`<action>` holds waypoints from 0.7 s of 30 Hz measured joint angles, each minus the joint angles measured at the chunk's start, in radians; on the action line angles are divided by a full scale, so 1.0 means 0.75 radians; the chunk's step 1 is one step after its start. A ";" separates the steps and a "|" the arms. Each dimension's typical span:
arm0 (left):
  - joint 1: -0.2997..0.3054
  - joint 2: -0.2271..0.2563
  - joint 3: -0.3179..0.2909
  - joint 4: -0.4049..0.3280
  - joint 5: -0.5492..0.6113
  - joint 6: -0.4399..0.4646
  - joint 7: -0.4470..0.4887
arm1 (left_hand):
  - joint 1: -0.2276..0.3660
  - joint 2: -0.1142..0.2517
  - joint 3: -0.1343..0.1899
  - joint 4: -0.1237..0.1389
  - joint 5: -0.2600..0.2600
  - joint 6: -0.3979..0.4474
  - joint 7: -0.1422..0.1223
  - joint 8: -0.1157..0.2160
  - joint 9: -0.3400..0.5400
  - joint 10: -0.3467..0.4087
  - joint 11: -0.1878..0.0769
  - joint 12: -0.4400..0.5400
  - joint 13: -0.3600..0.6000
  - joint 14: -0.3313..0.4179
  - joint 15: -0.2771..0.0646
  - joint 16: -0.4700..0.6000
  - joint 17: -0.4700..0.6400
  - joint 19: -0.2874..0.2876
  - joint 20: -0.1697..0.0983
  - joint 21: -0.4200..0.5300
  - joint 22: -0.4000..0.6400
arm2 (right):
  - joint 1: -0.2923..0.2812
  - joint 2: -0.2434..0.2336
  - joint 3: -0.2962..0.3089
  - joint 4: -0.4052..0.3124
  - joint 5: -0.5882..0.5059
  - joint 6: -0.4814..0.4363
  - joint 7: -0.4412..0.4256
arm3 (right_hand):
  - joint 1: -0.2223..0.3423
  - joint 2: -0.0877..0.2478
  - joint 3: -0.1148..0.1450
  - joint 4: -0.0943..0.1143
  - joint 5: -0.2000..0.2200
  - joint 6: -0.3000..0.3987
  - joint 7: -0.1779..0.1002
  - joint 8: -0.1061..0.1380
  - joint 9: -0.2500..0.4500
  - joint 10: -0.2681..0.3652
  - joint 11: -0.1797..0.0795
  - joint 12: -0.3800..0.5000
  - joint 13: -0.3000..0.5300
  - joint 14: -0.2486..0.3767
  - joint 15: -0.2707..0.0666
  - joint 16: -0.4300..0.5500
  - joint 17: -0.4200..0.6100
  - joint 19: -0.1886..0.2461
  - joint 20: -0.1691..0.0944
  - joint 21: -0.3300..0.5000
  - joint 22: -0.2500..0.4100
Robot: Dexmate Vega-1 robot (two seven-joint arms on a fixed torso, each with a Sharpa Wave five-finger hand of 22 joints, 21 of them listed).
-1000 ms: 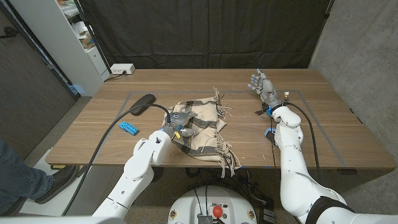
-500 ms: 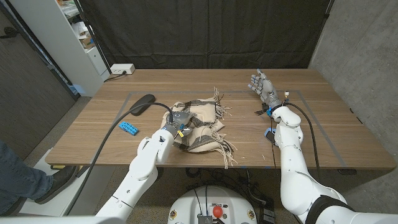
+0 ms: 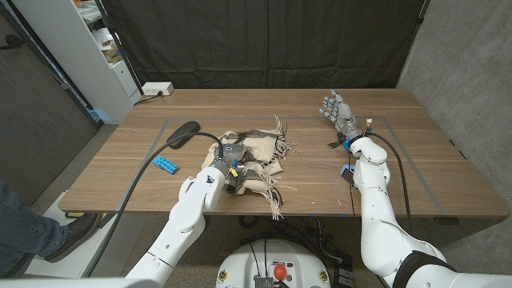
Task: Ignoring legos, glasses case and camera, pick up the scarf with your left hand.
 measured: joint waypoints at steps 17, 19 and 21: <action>-0.004 -0.040 -0.003 0.009 -0.067 0.034 0.013 | 0.173 -0.021 -0.064 0.018 0.026 0.052 0.004 0.168 0.256 0.024 0.024 0.248 0.387 0.056 0.056 0.291 0.079 0.001 0.002 0.357 0.000 | -0.017 0.005 0.001 -0.024 0.001 -0.003 0.001 | 0.000 0.000 -0.003 -0.003 0.000 0.000 0.000 0.000 0.000 0.000 0.000 0.000 0.000 0.000 0.000 0.000 0.000 0.000 0.000 0.000 0.000; -0.005 -0.042 -0.003 0.011 -0.071 0.034 0.013 | 0.183 -0.025 -0.064 0.018 0.030 0.055 0.002 0.194 0.285 0.033 0.029 0.271 0.417 0.062 0.062 0.291 0.079 0.001 0.002 0.393 0.000 | -0.019 0.005 0.001 -0.026 0.001 -0.005 0.001 | 0.000 0.000 -0.003 -0.003 0.000 0.000 0.000 0.000 0.000 0.000 0.000 0.000 0.000 0.000 0.000 0.000 0.000 0.000 0.000 0.000 0.000; -0.006 -0.047 -0.004 0.012 -0.078 0.035 0.013 | 0.186 -0.023 -0.071 0.022 0.036 0.055 0.002 0.217 0.304 0.043 0.029 0.290 0.417 0.062 0.062 0.314 0.080 0.001 0.002 0.416 0.000 | -0.020 0.005 0.001 -0.028 0.002 -0.006 0.001 | 0.000 0.000 -0.003 -0.003 0.000 0.000 0.000 0.000 0.000 0.000 0.000 0.000 0.000 0.000 0.000 0.000 0.000 0.000 0.000 0.000 0.000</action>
